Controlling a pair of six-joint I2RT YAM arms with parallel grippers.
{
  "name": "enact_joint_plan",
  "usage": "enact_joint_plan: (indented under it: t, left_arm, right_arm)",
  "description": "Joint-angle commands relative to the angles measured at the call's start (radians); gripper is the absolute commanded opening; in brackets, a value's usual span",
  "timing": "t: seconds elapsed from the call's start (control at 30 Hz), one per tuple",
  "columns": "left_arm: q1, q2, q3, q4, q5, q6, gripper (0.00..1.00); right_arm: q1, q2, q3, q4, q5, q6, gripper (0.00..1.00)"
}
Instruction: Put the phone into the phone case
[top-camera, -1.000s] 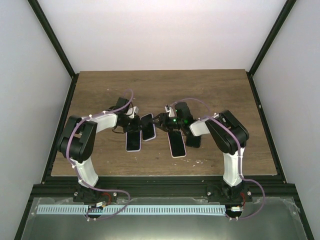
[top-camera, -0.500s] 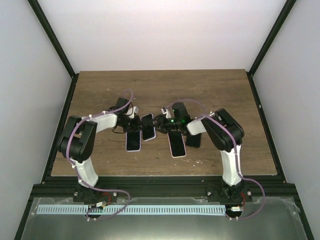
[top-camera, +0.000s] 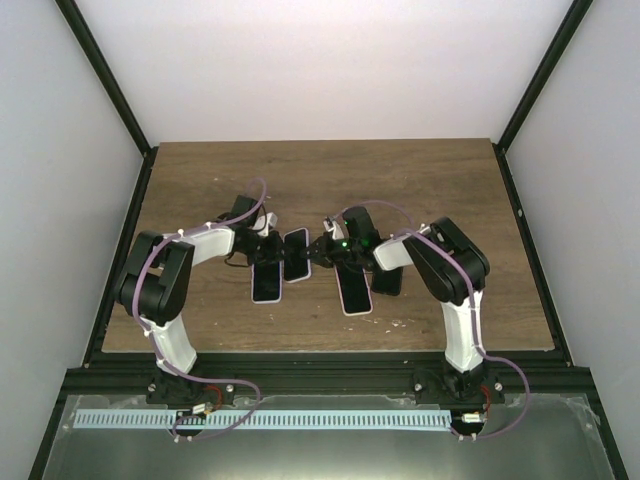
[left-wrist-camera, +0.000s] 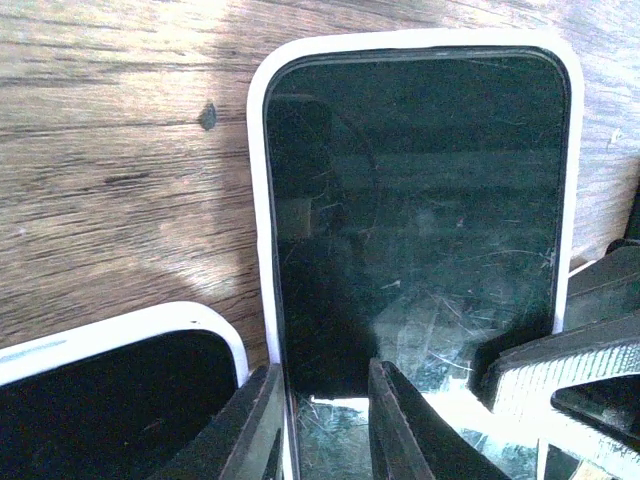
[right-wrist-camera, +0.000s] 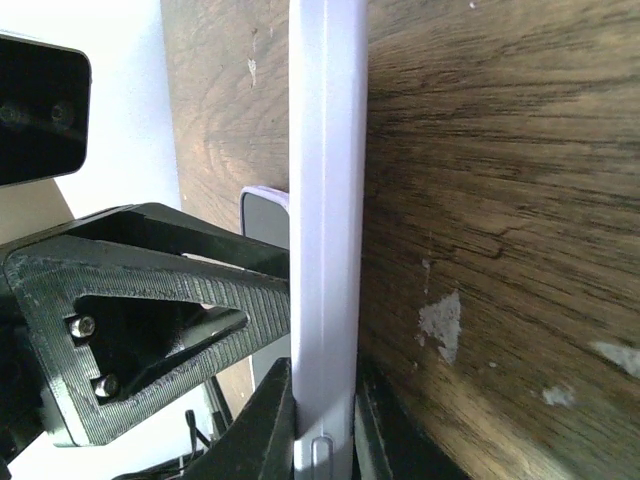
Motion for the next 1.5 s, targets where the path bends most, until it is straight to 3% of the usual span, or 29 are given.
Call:
enact_joint_plan:
  t: [0.0, 0.23, 0.53, 0.73, 0.9, 1.0, 1.33, 1.47]
  left_arm:
    - [-0.01, -0.023, -0.009, 0.012, 0.021, -0.009, 0.29]
    - [0.008, -0.12, 0.014, -0.004, 0.081, -0.047, 0.43]
    - [0.037, -0.32, -0.031, -0.005, 0.268, -0.051, 0.61]
    - [0.044, -0.445, -0.185, 0.206, 0.499, -0.173, 0.65]
    - [0.042, -0.526, -0.294, 0.425, 0.573, -0.353, 0.65]
    - [0.043, -0.535, -0.327, 0.495, 0.602, -0.399, 0.64]
    - [0.028, -0.505, -0.431, 0.828, 0.657, -0.615, 0.53]
    - [0.025, -0.502, -0.447, 0.891, 0.657, -0.663, 0.41]
  right_arm:
    - [0.028, -0.067, 0.003, -0.027, 0.012, -0.061, 0.08]
    - [0.013, -0.162, -0.024, -0.093, 0.053, -0.129, 0.02]
    - [-0.042, -0.375, -0.136, -0.053, -0.063, -0.106, 0.03]
    - [-0.07, -0.491, -0.223, 0.115, -0.136, 0.044, 0.04]
    - [-0.07, -0.503, -0.278, 0.393, -0.19, 0.243, 0.05]
    - [-0.07, -0.509, -0.295, 0.474, -0.189, 0.314, 0.05]
    - [-0.07, -0.531, -0.281, 0.476, -0.16, 0.348, 0.05]
    - [-0.07, -0.527, -0.284, 0.482, -0.152, 0.354, 0.05]
